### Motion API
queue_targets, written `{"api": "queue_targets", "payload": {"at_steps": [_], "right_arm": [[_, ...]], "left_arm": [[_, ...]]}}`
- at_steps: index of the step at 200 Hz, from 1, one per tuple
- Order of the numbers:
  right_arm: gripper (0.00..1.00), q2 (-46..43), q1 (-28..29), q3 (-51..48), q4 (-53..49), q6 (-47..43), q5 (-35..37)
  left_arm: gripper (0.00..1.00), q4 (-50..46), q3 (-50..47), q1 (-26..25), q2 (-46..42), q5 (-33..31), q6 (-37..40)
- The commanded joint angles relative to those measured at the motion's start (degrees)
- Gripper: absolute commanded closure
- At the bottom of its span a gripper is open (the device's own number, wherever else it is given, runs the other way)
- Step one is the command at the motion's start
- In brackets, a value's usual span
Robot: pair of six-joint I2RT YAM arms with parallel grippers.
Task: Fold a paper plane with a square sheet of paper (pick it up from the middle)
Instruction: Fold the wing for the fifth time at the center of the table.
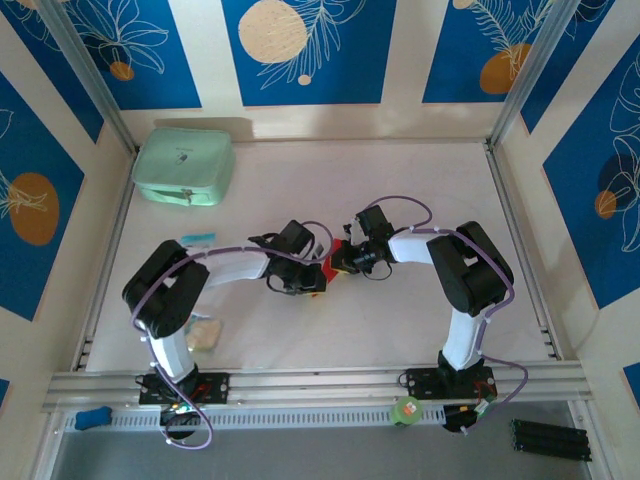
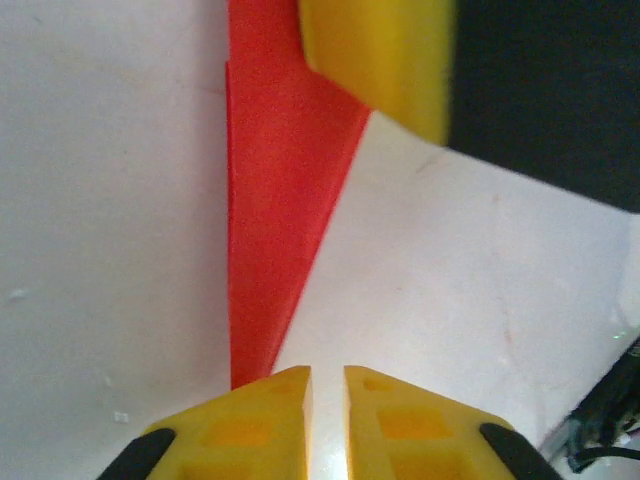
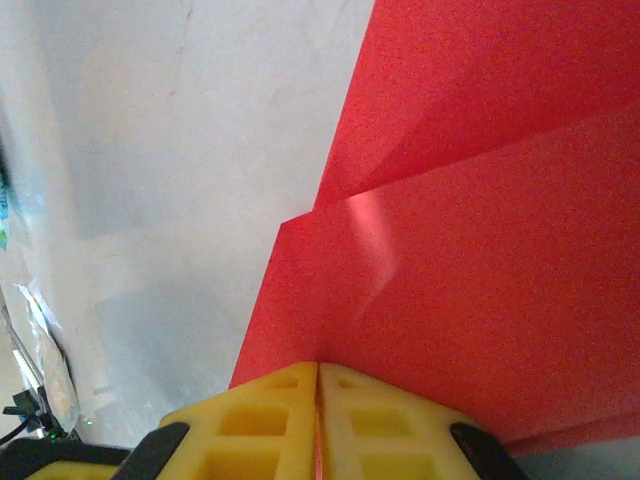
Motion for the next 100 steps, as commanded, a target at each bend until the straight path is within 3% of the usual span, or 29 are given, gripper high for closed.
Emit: {"api": "queue_targets", "payload": {"at_steps": [1, 32, 100], "right_arm": [[0.89, 2.41, -0.02, -0.65, -3.12, 0.04, 4.47], [0.88, 0.96, 0.06, -0.37, -2.67, 0.22, 3.18], [0.83, -1.58, 0.14, 0.82, -2.47, 0.48, 0.86]], "left_arm": [[0.79, -3.07, 1.04, 1.08, -4.21, -3.49, 1.76], [0.73, -2.43, -0.67, 3.34, -3.84, -3.57, 1.81], [0.69, 2.93, -0.95, 3.41, 1.71, 3.16, -0.39]]}}
